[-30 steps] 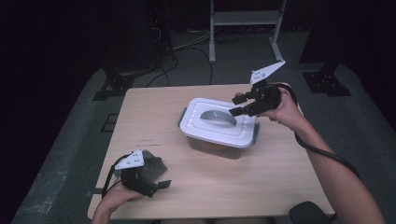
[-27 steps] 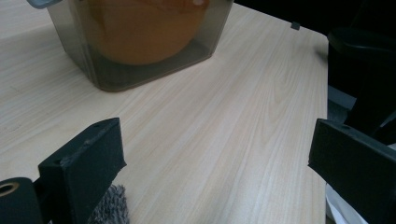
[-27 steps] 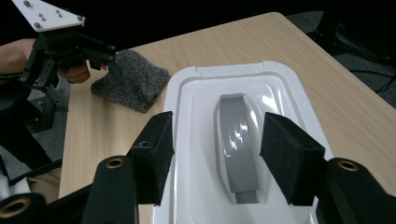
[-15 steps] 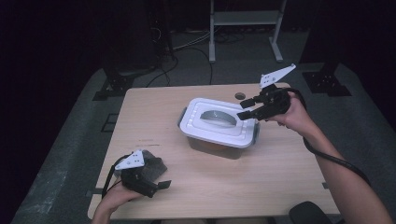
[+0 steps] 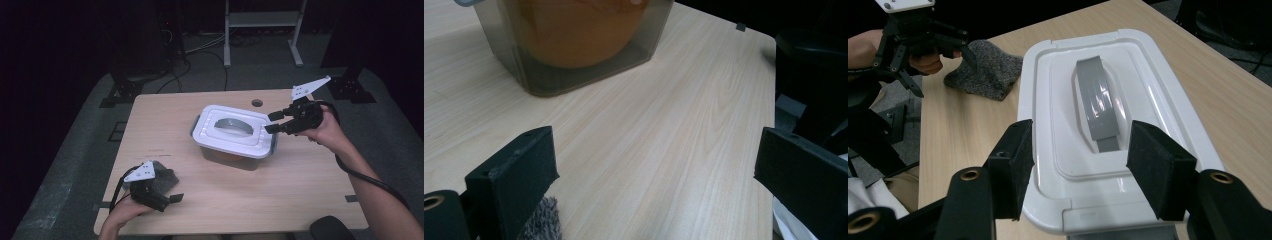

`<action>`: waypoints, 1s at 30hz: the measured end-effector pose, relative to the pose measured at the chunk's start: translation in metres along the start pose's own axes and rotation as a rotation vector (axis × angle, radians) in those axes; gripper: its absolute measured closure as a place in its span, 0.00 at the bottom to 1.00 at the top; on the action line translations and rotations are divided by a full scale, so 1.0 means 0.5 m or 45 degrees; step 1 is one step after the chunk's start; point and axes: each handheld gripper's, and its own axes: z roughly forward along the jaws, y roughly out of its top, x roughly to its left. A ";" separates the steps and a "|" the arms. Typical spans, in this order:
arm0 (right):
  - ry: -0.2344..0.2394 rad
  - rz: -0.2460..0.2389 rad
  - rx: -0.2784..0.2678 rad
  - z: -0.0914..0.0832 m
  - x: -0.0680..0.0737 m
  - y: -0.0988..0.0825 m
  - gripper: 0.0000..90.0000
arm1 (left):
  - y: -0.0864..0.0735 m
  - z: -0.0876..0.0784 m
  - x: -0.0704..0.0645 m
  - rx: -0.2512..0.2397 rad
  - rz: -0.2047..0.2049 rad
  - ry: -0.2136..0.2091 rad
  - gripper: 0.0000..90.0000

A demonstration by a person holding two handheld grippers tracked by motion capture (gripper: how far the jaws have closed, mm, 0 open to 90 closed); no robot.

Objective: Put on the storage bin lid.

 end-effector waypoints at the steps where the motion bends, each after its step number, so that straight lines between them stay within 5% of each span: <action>1: 0.000 0.000 0.000 0.000 0.000 0.000 0.47 | 0.000 0.000 0.000 0.000 0.000 0.000 0.03; 30: -0.012 0.164 -0.017 -0.027 -0.015 -0.151 0.47 | -0.002 0.005 -0.001 0.010 -0.009 -0.001 0.03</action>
